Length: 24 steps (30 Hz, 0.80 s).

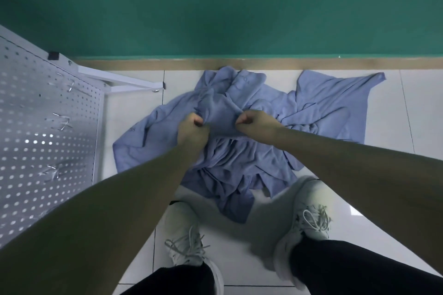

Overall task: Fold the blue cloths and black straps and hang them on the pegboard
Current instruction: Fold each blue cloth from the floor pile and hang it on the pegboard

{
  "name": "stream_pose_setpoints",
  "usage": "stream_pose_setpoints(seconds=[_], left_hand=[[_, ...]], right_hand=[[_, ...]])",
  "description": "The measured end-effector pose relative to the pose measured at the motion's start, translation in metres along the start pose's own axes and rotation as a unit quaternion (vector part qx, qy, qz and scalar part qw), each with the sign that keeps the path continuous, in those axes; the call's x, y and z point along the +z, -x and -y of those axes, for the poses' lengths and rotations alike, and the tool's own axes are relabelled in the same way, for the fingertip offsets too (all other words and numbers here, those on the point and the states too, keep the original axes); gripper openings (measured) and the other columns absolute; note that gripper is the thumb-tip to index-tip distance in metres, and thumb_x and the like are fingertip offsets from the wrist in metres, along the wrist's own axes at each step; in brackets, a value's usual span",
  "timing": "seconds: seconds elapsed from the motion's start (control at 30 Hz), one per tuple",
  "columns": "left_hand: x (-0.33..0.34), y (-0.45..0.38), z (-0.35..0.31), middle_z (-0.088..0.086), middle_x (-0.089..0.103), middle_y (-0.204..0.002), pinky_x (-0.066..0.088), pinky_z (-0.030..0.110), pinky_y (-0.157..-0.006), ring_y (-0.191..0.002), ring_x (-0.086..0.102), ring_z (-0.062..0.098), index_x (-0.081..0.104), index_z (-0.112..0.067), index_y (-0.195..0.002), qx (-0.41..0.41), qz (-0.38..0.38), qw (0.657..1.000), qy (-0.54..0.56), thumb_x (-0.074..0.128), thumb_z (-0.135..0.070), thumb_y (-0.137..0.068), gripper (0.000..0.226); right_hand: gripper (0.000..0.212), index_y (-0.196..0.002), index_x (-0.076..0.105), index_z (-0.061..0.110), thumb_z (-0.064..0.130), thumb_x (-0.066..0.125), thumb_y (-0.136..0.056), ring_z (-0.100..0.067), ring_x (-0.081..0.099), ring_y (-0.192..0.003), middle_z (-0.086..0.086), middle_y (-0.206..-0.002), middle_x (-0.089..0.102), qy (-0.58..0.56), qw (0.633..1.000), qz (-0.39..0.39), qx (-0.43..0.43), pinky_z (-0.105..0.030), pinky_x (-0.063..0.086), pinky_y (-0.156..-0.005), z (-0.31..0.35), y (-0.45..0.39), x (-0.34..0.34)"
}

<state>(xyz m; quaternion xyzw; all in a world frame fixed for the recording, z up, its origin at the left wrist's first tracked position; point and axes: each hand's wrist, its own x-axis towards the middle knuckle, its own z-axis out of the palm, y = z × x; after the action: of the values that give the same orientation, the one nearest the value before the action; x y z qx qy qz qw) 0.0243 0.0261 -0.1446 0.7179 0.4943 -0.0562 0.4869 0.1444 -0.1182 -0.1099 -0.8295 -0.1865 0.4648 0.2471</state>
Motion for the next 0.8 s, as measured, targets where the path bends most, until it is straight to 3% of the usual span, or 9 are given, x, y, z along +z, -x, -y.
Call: stream_pose_setpoints(seconds=[0.13,0.2,0.27,0.37,0.47,0.57,0.7,0.8], left_hand=[[-0.018,0.02,-0.037,0.0,0.043,-0.072,0.033,0.02,-0.056,-0.065,0.04,0.012,0.041,-0.016,-0.077,0.062,0.004,0.996,0.06,0.055,-0.003,-0.093,0.025],[-0.033,0.038,-0.059,-0.003,0.042,-0.069,0.03,0.015,-0.05,-0.061,0.036,0.007,0.038,-0.021,-0.072,0.098,0.024,0.993,0.063,0.052,0.002,-0.092,0.033],[-0.049,0.059,-0.08,-0.004,0.039,-0.064,0.026,0.016,-0.045,-0.056,0.032,0.006,0.037,-0.02,-0.07,0.123,0.049,0.989,0.06,0.05,0.004,-0.09,0.034],[-0.071,0.093,-0.106,-0.006,0.041,-0.06,0.026,0.02,-0.048,-0.055,0.035,0.009,0.041,-0.02,-0.069,0.136,0.066,0.985,0.082,0.048,0.003,-0.088,0.03],[-0.092,0.13,-0.123,-0.014,0.047,-0.053,0.029,0.022,-0.05,-0.058,0.04,0.011,0.052,-0.023,-0.065,0.141,0.095,0.981,0.097,0.046,0.008,-0.083,0.037],[-0.114,0.168,-0.139,-0.016,0.059,-0.059,0.04,0.023,-0.057,-0.065,0.051,0.013,0.067,-0.032,-0.065,0.156,0.125,0.969,0.145,0.052,0.006,-0.074,0.042],[-0.135,0.218,-0.162,-0.004,0.064,-0.078,0.041,0.032,-0.076,-0.078,0.056,0.018,0.067,-0.021,-0.088,0.168,0.136,0.96,0.18,0.053,-0.012,-0.061,0.032],[-0.147,0.248,-0.176,-0.002,0.063,-0.078,0.039,0.034,-0.08,-0.078,0.055,0.017,0.064,-0.018,-0.104,0.181,0.13,0.957,0.186,0.061,-0.021,-0.074,0.03]], right_hand=[[0.02,-0.114,0.057,0.027,0.031,0.063,-0.095,-0.016,0.056,-0.099,0.006,-0.11,0.06,0.011,0.996,-0.04,-0.076,-0.029,0.046,-0.088,0.021,0.013,-0.014],[0.037,-0.128,0.05,0.026,0.024,0.064,-0.094,-0.019,0.057,-0.096,0.004,-0.118,0.051,-0.01,0.991,-0.068,-0.115,-0.039,0.05,-0.094,0.034,0.027,-0.025],[0.056,-0.142,0.042,0.025,0.013,0.064,-0.091,-0.021,0.056,-0.102,0.0,-0.132,0.042,-0.02,0.984,-0.085,-0.153,-0.042,0.05,-0.096,0.047,0.046,-0.038],[0.069,-0.15,0.036,0.03,0.01,0.065,-0.09,-0.016,0.048,-0.121,0.0,-0.148,0.038,0.011,0.975,-0.089,-0.204,-0.027,0.042,-0.097,0.067,0.079,-0.06],[0.059,-0.144,0.049,0.027,0.014,0.069,-0.09,-0.008,0.041,-0.132,0.006,-0.15,0.042,0.039,0.968,-0.067,-0.24,-0.015,0.028,-0.102,0.082,0.115,-0.074],[0.038,-0.124,0.062,0.03,0.026,0.074,-0.088,-0.009,0.055,-0.124,0.01,-0.134,0.06,0.011,0.969,-0.057,-0.241,-0.029,0.038,-0.111,0.092,0.153,-0.078],[0.033,-0.089,0.056,0.03,0.052,0.073,-0.073,-0.017,0.067,-0.094,0.002,-0.094,0.07,-0.072,0.951,-0.127,-0.272,-0.048,0.052,-0.092,0.107,0.206,-0.075],[0.028,-0.081,0.049,0.025,0.029,0.077,-0.085,-0.016,0.058,-0.075,-0.002,-0.075,0.061,-0.131,0.934,-0.147,-0.298,-0.05,0.05,-0.076,0.119,0.24,-0.073]])
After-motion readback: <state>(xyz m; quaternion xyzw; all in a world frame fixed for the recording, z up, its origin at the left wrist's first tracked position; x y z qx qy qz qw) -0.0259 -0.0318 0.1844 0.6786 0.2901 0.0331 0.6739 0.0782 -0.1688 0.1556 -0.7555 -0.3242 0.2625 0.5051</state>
